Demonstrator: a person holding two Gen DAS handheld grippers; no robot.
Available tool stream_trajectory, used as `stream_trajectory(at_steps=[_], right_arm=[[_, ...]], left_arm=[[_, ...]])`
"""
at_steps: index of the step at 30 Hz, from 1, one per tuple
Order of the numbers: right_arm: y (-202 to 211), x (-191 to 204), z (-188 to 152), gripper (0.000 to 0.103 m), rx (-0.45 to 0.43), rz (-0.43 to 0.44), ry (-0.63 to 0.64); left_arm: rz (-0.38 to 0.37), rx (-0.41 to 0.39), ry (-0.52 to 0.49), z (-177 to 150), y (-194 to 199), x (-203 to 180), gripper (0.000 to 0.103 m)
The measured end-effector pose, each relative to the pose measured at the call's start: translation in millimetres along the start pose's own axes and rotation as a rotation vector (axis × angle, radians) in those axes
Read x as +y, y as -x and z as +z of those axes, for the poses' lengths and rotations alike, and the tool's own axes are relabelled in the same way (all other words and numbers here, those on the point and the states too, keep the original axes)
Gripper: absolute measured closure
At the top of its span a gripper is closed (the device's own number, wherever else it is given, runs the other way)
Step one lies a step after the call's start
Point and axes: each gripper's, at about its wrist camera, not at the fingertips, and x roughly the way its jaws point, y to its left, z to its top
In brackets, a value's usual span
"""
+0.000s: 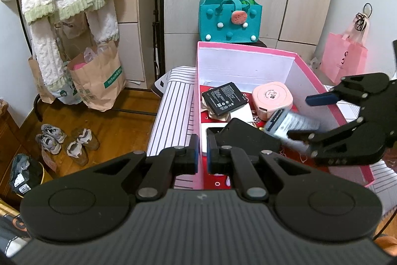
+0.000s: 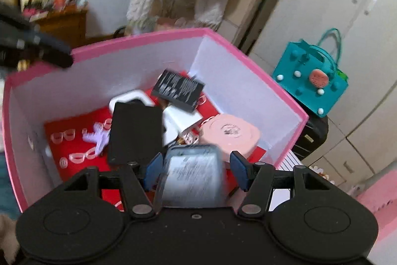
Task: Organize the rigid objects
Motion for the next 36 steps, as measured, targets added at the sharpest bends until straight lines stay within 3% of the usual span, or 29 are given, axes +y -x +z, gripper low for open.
stream_trajectory(at_steps=[6,10,14,18,20,23,26,36], right_arm=[[36.3,-34.1,-13.0,0.039,-0.11,0.099,-0.246],[61.4,-39.8,-29.1,0.038,-0.152,0.155,-0.333],[78.5,-36.9,-42.7,0.036,-0.148,0.173,-0.367],[86.5,-40.0,-53.9,0.026,-0.107,0.19,-0.418],[87.0,-42.7,-59.0,0.015,-0.06,0.171,-0.449],[87.6,-43.4,-62.7,0.014,0.037,0.089,-0.466],[96.1,-45.4,-71.1,0.014,0.049,0.035,-0.456],[167.4,-25.2,-106.3,0.014,-0.234,-0.063,-0.459]], left_arm=[[0.009,-0.004,0.011,-2.4,5.2,-2.5,0.097],[0.024,-0.009,0.02,-3.5,9.3,-5.1,0.097],[0.045,-0.025,0.019,-4.9,19.0,-13.7,0.098],[-0.004,-0.039,0.005,-8.4,38.9,-29.5,0.097],[0.002,-0.057,-0.018,-11.1,49.3,-39.9,0.097],[-0.009,-0.074,-0.025,-14.0,63.2,-52.4,0.097],[-0.027,-0.091,-0.033,-18.5,75.6,-65.8,0.097],[-0.074,-0.139,-0.049,-44.7,97.3,-112.2,0.096]])
